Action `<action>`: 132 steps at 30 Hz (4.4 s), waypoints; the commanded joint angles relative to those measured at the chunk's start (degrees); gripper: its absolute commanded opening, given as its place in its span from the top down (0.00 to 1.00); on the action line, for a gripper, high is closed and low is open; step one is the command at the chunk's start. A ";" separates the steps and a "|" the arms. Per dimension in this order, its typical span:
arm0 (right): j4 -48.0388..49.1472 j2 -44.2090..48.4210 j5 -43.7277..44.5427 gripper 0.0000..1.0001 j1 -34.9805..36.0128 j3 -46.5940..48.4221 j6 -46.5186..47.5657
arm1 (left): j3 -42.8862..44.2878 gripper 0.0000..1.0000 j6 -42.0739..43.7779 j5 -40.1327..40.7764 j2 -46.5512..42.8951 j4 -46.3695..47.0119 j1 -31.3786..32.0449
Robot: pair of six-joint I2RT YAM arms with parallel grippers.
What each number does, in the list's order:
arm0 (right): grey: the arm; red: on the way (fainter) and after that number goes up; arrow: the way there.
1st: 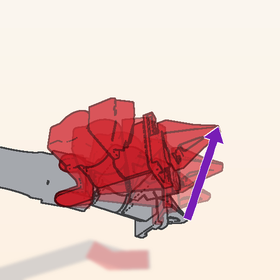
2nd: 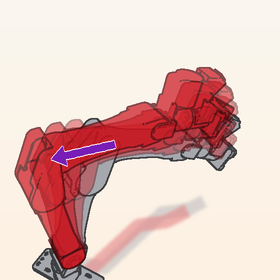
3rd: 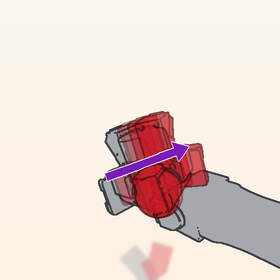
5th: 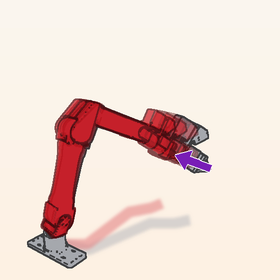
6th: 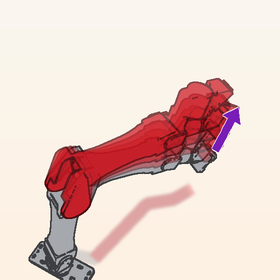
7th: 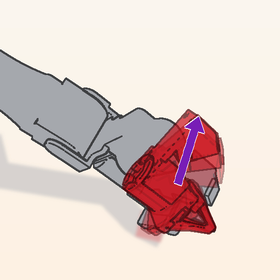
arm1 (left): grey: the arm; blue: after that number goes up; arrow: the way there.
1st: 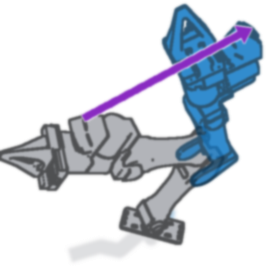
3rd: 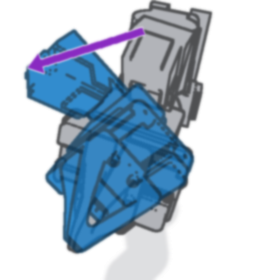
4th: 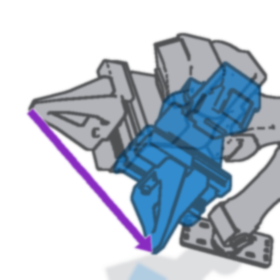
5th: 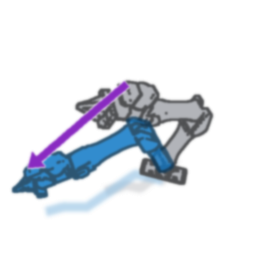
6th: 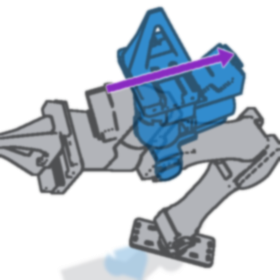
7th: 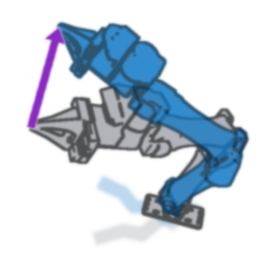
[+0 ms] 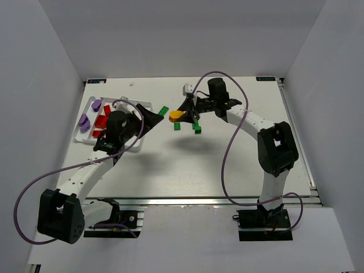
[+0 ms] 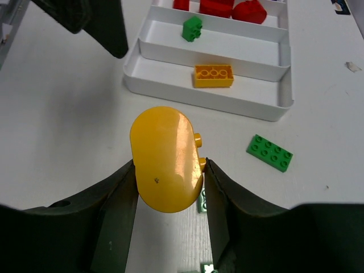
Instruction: Sort the legos into containers by color
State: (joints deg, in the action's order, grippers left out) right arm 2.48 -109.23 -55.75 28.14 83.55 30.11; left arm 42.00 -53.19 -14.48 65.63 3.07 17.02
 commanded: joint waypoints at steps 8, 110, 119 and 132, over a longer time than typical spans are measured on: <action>0.41 4.02 -4.90 1.00 3.23 -1.46 0.84 | 0.90 0.02 -0.60 -2.92 0.12 4.31 0.39; -12.93 -8.08 33.48 0.29 -8.10 15.56 -22.54 | 53.91 0.26 23.04 24.23 44.52 -36.12 -8.75; -16.90 -16.62 42.48 0.11 -6.43 25.61 -21.77 | 32.38 0.13 18.92 25.20 21.32 -32.17 -8.75; -15.23 -28.75 45.02 0.19 -5.99 35.89 -10.42 | 8.99 0.12 9.16 26.61 -5.22 -30.93 -8.84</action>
State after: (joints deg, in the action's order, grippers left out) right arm -14.17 -137.10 -11.86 22.24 115.72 16.69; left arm 53.41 -40.64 11.16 64.51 -28.38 8.01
